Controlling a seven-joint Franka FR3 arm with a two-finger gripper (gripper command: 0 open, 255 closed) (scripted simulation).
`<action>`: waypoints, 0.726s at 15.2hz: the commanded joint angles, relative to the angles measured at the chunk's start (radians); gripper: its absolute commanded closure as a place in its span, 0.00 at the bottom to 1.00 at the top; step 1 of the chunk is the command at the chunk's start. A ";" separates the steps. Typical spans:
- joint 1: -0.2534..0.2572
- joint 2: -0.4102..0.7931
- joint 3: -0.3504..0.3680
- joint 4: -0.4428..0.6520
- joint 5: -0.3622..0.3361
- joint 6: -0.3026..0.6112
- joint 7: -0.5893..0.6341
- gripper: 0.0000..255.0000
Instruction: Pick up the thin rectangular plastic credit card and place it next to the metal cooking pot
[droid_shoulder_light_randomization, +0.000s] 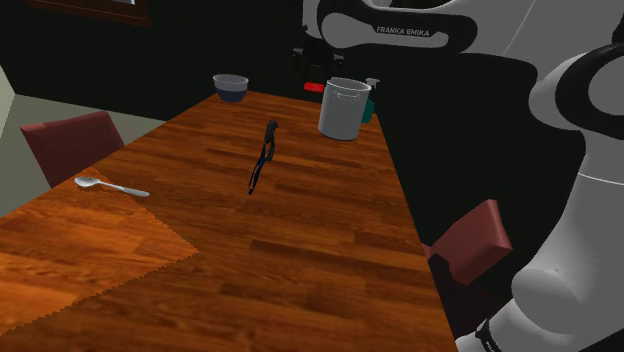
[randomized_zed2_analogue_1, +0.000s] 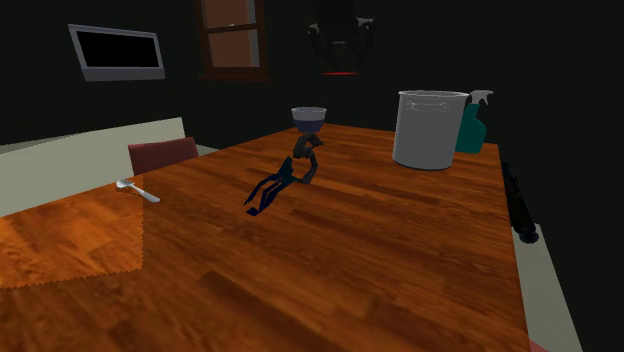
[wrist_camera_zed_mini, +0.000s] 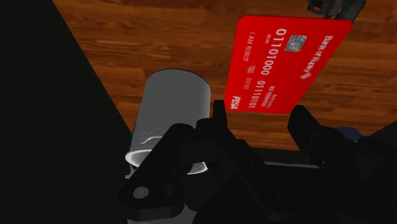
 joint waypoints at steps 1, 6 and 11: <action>-0.026 0.011 -0.010 0.015 0.004 0.017 -0.038 1.00; -0.093 0.044 -0.035 0.053 0.013 0.061 -0.131 1.00; -0.136 0.109 -0.063 0.136 0.008 0.082 -0.227 1.00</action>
